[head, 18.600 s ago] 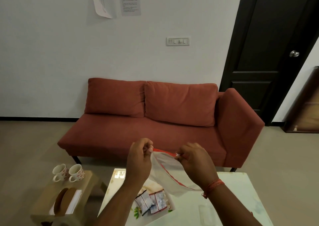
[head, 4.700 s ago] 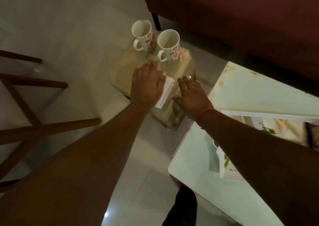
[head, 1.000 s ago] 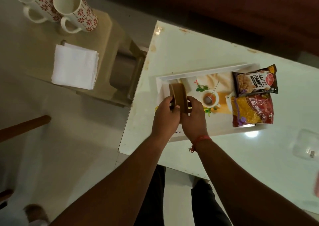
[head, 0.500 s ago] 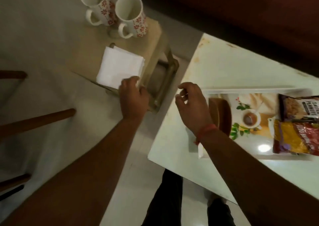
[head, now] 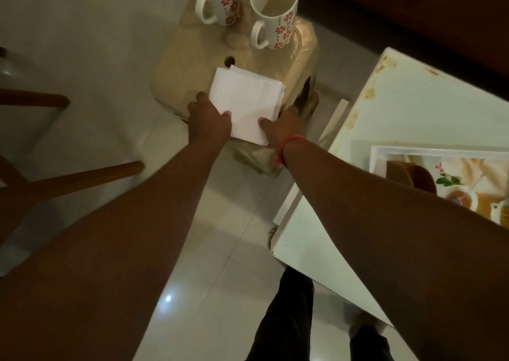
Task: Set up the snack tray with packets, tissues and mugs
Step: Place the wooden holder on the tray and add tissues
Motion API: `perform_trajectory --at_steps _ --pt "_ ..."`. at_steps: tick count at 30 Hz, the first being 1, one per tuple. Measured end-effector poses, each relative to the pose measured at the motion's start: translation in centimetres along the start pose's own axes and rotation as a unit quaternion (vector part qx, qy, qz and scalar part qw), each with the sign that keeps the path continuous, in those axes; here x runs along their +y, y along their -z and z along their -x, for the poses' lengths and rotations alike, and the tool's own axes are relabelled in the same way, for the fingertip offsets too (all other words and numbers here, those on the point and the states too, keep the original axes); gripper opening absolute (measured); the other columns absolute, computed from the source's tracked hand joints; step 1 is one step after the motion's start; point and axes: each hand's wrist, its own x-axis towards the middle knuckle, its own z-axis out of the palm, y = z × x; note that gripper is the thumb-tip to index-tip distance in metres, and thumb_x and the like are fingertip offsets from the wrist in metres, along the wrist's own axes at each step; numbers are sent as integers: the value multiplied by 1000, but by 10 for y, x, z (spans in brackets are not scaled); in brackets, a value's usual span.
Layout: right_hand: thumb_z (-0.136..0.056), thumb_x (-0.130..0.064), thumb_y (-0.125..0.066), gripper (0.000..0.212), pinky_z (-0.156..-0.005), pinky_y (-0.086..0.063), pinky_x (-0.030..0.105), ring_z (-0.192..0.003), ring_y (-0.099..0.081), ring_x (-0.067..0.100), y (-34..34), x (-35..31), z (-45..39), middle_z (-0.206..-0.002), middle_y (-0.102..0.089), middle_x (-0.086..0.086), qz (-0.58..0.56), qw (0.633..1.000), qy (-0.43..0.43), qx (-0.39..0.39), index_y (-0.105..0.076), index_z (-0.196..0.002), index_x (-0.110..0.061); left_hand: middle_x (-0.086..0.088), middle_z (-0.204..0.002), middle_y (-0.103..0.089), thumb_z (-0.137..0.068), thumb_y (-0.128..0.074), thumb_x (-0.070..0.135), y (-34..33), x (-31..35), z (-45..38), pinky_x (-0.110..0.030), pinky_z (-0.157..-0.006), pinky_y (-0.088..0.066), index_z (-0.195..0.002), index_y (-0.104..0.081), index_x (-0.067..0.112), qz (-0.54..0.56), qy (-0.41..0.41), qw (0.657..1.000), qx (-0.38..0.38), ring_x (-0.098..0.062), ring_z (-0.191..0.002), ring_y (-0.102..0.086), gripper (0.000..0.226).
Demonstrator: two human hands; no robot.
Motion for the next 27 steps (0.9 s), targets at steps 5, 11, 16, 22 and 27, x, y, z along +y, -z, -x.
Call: perform_trajectory --at_steps 5,11,16,22,27 --pt "-95 -16 -62 37 -52 -57 22 -77 -64 19 23 17 18 -115 -61 9 -51 995 -5 -87 -52 -129 -6 -14 -127 -55 -85 -68 22 -7 2 30 -31 -87 -48 -130 -39 3 163 52 984 -45 -30 -111 -57 56" --pt "-95 -8 -58 33 -62 -54 30 -91 -64 23 74 73 62 -117 -67 11 -150 970 -63 -184 -58 -127 -14 -6 -116 -65 -89 -67 30 -31 4 103 -33 -66 -54 -126 -56 16 395 227 871 -185 -21 -91 -64 42" --pt "-91 -8 -57 32 -60 -49 30 -92 -62 26 119 145 121 -113 -68 9 -184 960 -116 -174 -62 -120 -20 -4 -110 -69 -95 -60 17 -58 0 199 -42 -81 -57 -124 -56 16 461 227 813 -273 -24 -99 -66 29" --pt "-90 -12 -59 35 -66 -57 36 -65 -60 7 163 198 194 -70 -59 -2 -29 1000 -3 -9 -60 -125 -16 1 -118 -68 -96 -51 30 -95 20 307 -51 -98 -51 -109 -63 33 342 164 892 -244 -23 -108 -64 18" --pt "-93 -19 -57 39 -74 -49 22 -69 -56 2 180 202 230 -72 -57 -12 -7 998 65 16 -58 -131 -23 3 -118 -68 -102 -44 25 -104 58 368 -45 -105 -47 -125 -60 26 372 150 884 -241 -19 -112 -63 28"
